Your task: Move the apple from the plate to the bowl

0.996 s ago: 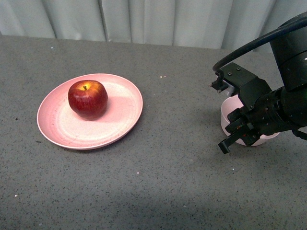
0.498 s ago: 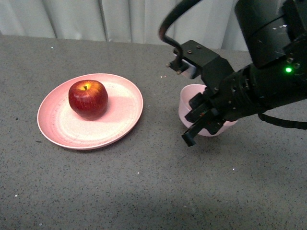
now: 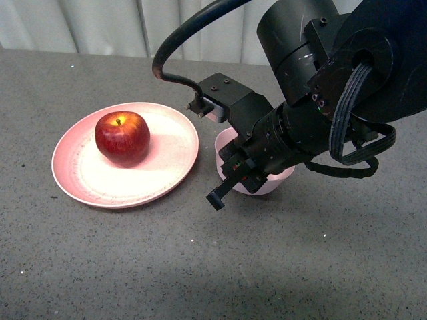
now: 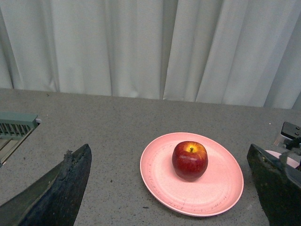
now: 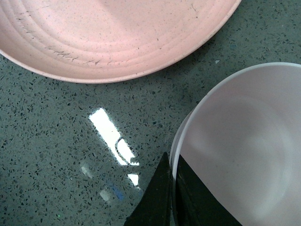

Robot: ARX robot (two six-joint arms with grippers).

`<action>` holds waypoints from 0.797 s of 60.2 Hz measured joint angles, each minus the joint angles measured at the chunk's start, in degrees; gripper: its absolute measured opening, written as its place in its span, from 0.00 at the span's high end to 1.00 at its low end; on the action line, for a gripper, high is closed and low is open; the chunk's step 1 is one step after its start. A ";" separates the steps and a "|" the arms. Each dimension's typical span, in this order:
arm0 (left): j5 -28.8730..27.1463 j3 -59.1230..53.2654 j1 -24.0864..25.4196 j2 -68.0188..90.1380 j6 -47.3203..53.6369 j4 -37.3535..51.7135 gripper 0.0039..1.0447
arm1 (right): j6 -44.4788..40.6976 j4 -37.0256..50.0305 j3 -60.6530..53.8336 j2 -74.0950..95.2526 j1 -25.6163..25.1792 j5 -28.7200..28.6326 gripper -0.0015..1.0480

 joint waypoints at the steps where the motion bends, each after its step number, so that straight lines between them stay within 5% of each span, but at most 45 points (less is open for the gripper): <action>1: 0.00 0.00 0.00 0.00 0.00 0.00 0.06 | 0.07 0.00 0.04 0.04 0.02 0.04 0.99; 12: 0.00 0.00 0.00 0.02 0.00 0.00 0.06 | 0.81 0.90 0.24 0.31 0.02 0.31 0.90; 24: 0.00 0.00 0.00 0.02 0.00 0.00 0.06 | 4.07 5.75 -2.40 -1.29 -0.96 -0.44 0.61; 39: 0.00 0.00 -0.02 0.02 0.00 0.00 0.06 | 11.61 20.35 -14.49 -14.69 -6.21 4.74 0.10; 48: 0.00 0.00 -0.02 0.02 0.00 0.00 0.06 | 11.80 24.96 -22.01 -22.34 -9.60 5.99 0.09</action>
